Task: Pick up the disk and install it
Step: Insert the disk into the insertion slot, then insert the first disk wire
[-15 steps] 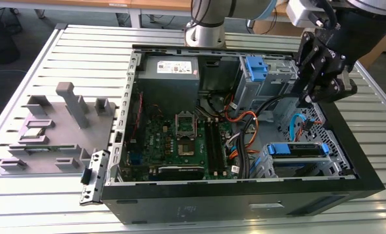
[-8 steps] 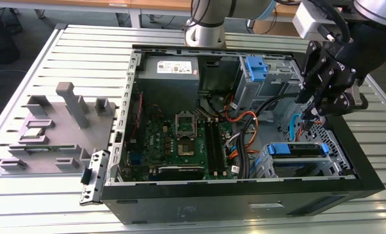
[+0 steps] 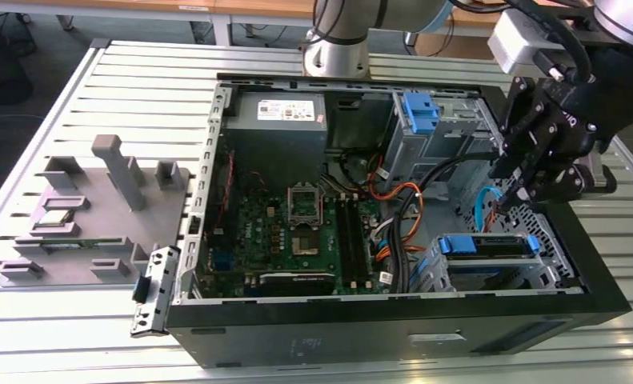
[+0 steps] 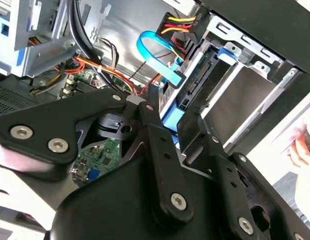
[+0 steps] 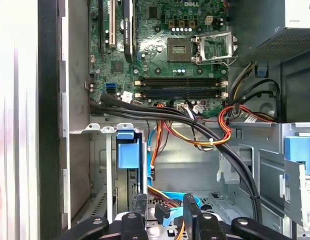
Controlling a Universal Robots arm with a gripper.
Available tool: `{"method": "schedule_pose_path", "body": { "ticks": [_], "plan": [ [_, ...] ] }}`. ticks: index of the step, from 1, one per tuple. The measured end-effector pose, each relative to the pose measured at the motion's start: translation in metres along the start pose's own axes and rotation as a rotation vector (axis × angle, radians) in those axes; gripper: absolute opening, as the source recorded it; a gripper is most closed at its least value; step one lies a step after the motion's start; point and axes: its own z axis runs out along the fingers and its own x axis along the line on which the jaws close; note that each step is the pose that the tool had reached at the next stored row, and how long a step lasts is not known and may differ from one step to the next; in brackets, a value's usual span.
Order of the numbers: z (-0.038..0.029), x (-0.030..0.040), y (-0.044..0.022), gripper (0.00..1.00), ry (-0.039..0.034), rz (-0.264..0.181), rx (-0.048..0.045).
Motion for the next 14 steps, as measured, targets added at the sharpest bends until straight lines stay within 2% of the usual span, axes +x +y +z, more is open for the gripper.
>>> {"method": "schedule_pose_path", "body": {
  "ticks": [4, 9, 14],
  "plan": [
    [-0.0049, 0.001, 0.0, 0.42, -0.0071, 0.0, -0.0002],
    [-0.0055, 0.0107, -0.0003, 0.42, -0.0076, 0.0, -0.0002],
    [-0.0056, 0.011, -0.0003, 0.42, -0.0075, 0.0, -0.0002]
  ]
}}
